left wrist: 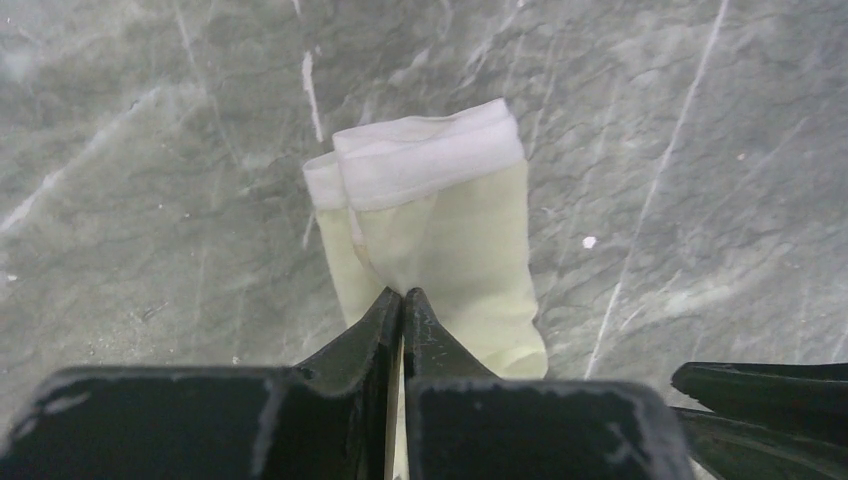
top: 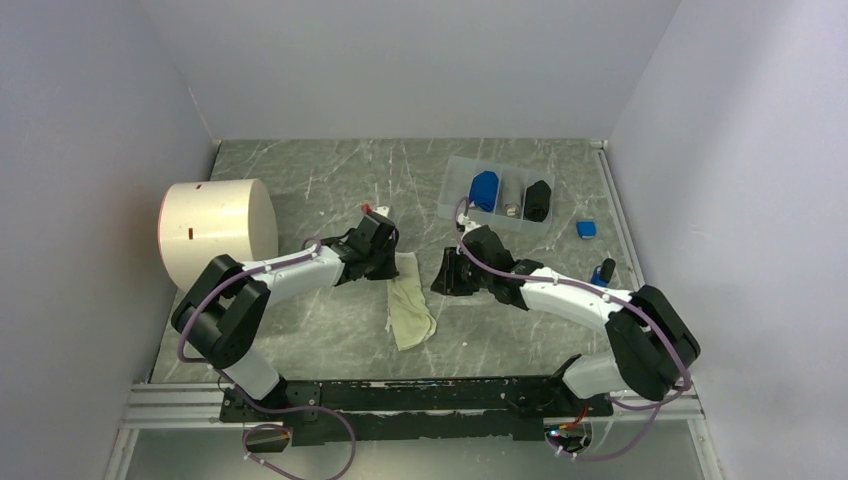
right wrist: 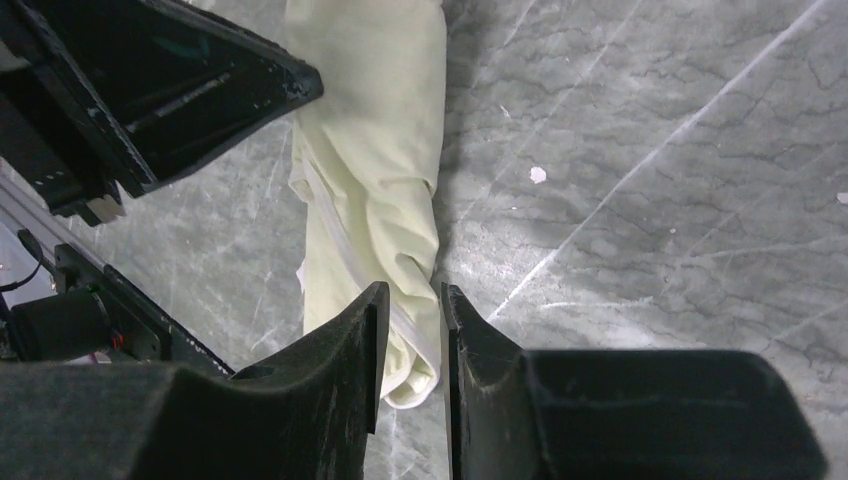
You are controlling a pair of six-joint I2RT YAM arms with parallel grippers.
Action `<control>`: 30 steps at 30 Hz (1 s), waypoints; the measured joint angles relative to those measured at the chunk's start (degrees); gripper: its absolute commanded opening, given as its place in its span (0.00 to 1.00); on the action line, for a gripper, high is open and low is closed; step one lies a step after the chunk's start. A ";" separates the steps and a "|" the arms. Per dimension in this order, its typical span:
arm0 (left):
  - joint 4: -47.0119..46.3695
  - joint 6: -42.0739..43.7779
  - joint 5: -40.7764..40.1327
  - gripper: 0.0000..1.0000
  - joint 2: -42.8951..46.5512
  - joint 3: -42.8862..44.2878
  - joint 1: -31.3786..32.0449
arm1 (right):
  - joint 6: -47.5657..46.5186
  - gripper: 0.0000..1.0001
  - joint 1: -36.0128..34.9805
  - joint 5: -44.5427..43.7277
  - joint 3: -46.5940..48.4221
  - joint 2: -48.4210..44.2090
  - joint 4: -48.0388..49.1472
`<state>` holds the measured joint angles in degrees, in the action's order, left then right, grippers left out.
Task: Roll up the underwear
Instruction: Fold the underwear at the center of the board.
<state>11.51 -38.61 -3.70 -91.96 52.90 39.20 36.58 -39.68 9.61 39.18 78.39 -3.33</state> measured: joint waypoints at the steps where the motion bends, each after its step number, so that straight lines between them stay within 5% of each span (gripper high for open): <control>1: 0.00 -0.17 -0.28 0.07 0.00 -0.35 0.00 | 0.00 0.30 0.00 0.04 0.28 0.31 0.02; 14: 0.39 -1.73 -3.67 0.07 0.61 -2.60 0.00 | -0.04 0.30 0.00 2.01 3.85 4.42 1.01; 20: 0.39 -1.84 -4.85 0.07 -0.17 -2.60 0.00 | 0.35 0.12 -0.07 2.93 7.61 8.70 4.66; 30: 0.13 -2.82 -5.07 0.07 -0.57 -2.99 0.00 | 1.14 0.00 -1.44 2.36 20.04 25.59 9.51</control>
<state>11.64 -41.43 -8.78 -92.53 49.91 39.20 37.71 -41.12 11.97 59.22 103.98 6.17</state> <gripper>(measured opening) 0.076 0.025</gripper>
